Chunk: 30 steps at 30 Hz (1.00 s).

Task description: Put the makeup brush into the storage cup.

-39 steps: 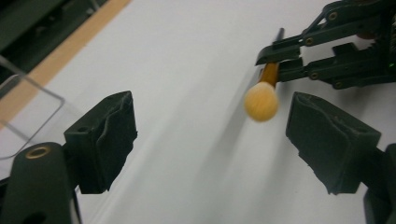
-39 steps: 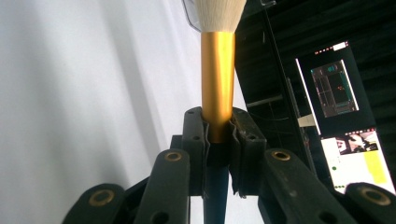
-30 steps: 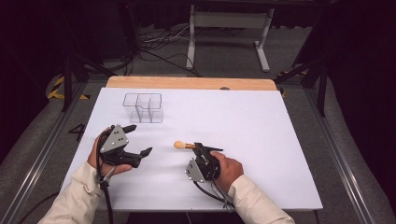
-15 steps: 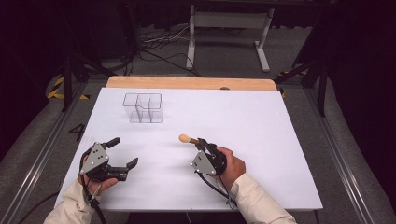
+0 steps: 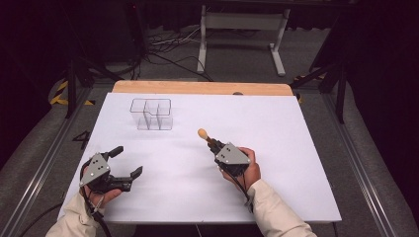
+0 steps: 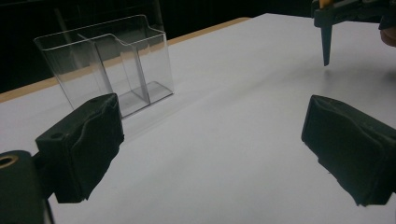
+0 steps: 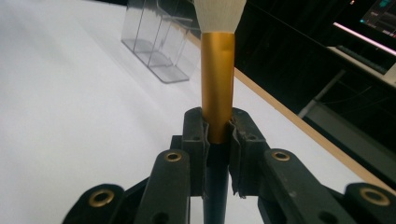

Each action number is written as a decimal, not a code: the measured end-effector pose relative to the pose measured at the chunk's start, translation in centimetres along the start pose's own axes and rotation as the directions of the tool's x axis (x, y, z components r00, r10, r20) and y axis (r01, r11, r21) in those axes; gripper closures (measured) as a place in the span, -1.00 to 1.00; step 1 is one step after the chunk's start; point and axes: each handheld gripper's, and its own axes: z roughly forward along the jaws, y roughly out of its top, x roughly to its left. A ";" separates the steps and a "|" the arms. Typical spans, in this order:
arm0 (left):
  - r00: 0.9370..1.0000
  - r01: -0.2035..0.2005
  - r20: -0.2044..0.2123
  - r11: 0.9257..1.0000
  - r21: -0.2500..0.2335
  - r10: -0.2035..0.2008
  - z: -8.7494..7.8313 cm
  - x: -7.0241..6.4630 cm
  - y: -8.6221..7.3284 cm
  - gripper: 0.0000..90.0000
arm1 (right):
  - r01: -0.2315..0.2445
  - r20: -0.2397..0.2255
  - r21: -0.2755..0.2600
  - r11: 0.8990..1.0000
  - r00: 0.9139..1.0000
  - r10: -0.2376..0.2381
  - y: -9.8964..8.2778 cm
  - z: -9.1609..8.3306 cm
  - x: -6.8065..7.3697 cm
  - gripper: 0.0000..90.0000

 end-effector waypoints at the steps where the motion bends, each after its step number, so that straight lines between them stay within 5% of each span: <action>1: 1.000 0.000 0.001 1.000 0.001 0.000 -0.1 0.0 0.0 -0.87 | -0.013 -0.006 -0.007 1.000 1.000 0.013 0.1 0.1 -0.2 0.75; 7: 1.000 0.015 -0.006 1.000 -0.002 -0.015 -0.4 0.2 -0.2 -0.88 | -0.134 -0.074 -0.060 0.989 0.989 0.130 0.4 1.0 -1.5 0.75; 12: 1.000 0.022 -0.008 1.000 -0.003 -0.022 -0.7 0.2 -0.3 -0.88 | -0.223 -0.129 -0.088 0.971 0.969 0.211 0.9 1.9 -2.6 0.75; 13: 1.000 0.027 -0.010 1.000 -0.004 -0.027 -0.8 0.2 -0.4 -0.88 | -0.253 -0.155 -0.102 0.962 0.959 0.236 1.2 2.3 -2.9 0.75; 22: 1.000 0.027 0.002 1.000 0.000 -0.027 -0.8 0.1 -0.5 -0.87 | -0.336 -0.225 -0.165 0.927 0.928 0.297 3.4 4.9 -4.6 0.75; 28: 0.999 0.034 0.006 0.999 -0.001 -0.034 -1.0 0.2 -0.7 -0.87 | -0.362 -0.253 -0.199 0.911 0.917 0.309 5.1 6.8 -5.2 0.75; 30: 0.999 0.031 0.011 0.999 0.005 -0.031 -1.0 0.1 -0.7 -0.87 | -0.380 -0.267 -0.219 0.899 0.909 0.320 6.2 8.0 -5.5 0.75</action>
